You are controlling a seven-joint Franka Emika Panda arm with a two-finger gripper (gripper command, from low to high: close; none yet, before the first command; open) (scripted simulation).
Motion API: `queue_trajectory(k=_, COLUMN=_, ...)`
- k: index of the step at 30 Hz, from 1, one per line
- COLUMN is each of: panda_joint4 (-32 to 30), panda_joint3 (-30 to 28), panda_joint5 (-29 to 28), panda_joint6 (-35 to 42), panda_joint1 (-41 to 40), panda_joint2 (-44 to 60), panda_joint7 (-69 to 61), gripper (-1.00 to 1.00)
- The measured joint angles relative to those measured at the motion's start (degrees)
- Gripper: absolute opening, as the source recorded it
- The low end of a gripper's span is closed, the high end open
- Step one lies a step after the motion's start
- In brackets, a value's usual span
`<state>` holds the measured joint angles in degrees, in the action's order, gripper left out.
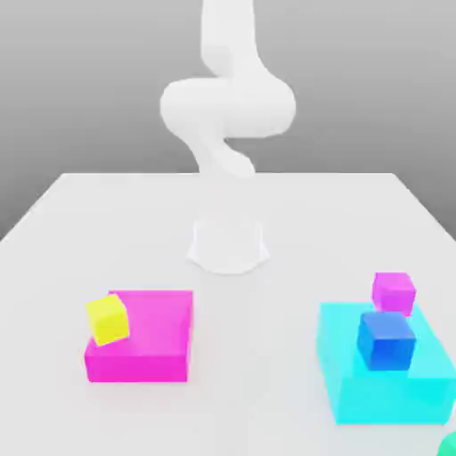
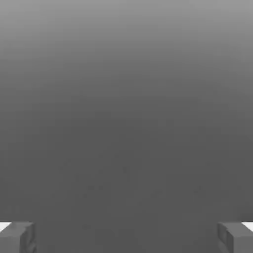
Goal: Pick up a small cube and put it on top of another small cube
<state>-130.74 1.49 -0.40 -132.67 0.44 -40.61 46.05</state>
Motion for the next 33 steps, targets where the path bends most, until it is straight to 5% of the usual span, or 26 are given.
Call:
queue_trajectory(k=17, panda_joint4=7.12, panda_joint3=10.30, panda_joint5=-6.15, panda_joint6=-5.99, panda_joint1=4.33, panda_joint2=35.63, panda_joint7=4.06, gripper=0.00)
queue_trajectory(k=33, panda_joint4=13.79, panda_joint3=13.32, panda_joint5=-12.27, panda_joint6=-11.92, panda_joint1=14.02, panda_joint2=68.89, panda_joint7=8.09, gripper=0.00)
